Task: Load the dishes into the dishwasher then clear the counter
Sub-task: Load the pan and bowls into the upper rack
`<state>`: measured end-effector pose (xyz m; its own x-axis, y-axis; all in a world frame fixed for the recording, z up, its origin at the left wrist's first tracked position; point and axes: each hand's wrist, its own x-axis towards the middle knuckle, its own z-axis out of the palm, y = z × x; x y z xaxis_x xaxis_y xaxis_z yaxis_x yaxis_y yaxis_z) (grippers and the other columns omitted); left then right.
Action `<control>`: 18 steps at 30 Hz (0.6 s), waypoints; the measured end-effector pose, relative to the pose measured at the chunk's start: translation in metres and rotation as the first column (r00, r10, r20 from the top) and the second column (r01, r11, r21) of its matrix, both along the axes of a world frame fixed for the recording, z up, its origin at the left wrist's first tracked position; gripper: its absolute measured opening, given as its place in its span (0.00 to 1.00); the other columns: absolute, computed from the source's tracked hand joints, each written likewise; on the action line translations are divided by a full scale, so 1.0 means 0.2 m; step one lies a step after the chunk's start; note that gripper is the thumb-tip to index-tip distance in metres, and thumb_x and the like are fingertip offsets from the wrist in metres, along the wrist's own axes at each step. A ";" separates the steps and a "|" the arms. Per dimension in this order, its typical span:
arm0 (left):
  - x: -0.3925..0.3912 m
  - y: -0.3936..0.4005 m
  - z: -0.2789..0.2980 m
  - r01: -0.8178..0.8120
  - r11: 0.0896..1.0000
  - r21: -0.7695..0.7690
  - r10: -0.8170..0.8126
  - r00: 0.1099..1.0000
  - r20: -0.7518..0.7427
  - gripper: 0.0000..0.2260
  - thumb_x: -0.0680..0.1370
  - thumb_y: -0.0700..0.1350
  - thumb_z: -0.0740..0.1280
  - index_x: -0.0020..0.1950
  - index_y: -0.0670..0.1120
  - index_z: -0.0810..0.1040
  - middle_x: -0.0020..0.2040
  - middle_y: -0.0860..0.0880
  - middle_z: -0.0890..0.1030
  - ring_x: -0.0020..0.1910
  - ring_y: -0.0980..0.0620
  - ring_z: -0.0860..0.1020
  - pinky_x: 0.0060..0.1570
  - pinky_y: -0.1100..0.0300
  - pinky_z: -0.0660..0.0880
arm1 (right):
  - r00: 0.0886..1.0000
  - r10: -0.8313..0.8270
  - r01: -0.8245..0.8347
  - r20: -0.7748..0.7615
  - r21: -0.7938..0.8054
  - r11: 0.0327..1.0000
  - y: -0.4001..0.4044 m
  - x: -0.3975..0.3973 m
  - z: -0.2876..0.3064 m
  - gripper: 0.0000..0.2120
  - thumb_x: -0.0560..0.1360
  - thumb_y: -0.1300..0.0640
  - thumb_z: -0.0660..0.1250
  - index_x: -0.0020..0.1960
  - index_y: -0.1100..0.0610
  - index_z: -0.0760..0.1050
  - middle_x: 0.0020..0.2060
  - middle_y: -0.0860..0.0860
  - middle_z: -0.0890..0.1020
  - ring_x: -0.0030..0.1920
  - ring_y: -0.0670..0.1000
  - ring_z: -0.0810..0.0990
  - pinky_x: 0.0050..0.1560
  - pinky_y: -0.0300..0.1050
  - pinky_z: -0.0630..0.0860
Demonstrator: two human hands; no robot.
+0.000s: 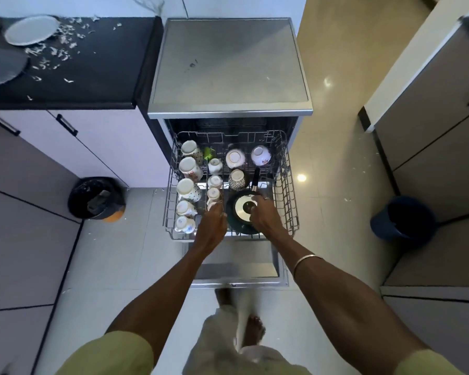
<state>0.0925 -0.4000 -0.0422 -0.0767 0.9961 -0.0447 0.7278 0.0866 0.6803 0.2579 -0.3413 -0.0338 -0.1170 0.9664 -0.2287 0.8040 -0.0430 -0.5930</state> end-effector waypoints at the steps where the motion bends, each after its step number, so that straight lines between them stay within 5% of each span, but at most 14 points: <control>1: 0.00 -0.04 0.00 -0.013 1.000 0.009 0.013 1.000 -0.007 0.13 0.81 0.38 0.60 0.64 0.40 0.76 0.59 0.40 0.81 0.56 0.43 0.80 0.53 0.62 0.71 | 1.000 -0.001 0.001 -0.001 0.004 1.000 -0.03 0.00 0.00 0.18 0.75 0.64 0.61 0.65 0.62 0.74 0.60 0.61 0.78 0.60 0.62 0.76 0.58 0.53 0.76; 13: -0.17 -0.18 -0.31 0.112 0.988 0.107 -0.105 0.992 -0.074 0.10 0.81 0.37 0.62 0.60 0.43 0.78 0.52 0.42 0.83 0.49 0.45 0.82 0.49 0.55 0.80 | 1.000 -0.028 0.027 0.013 0.067 0.997 -0.26 -0.17 -0.27 0.16 0.76 0.66 0.61 0.64 0.65 0.75 0.59 0.63 0.79 0.60 0.62 0.77 0.56 0.51 0.75; 18: -0.24 -0.23 -0.62 0.115 0.988 0.098 -0.109 0.992 -0.070 0.13 0.81 0.39 0.63 0.65 0.42 0.76 0.63 0.41 0.80 0.61 0.43 0.79 0.60 0.50 0.77 | 1.000 -0.005 0.003 0.009 0.169 0.986 -0.31 -0.22 -0.58 0.14 0.77 0.67 0.61 0.62 0.64 0.77 0.54 0.61 0.81 0.54 0.60 0.79 0.53 0.49 0.76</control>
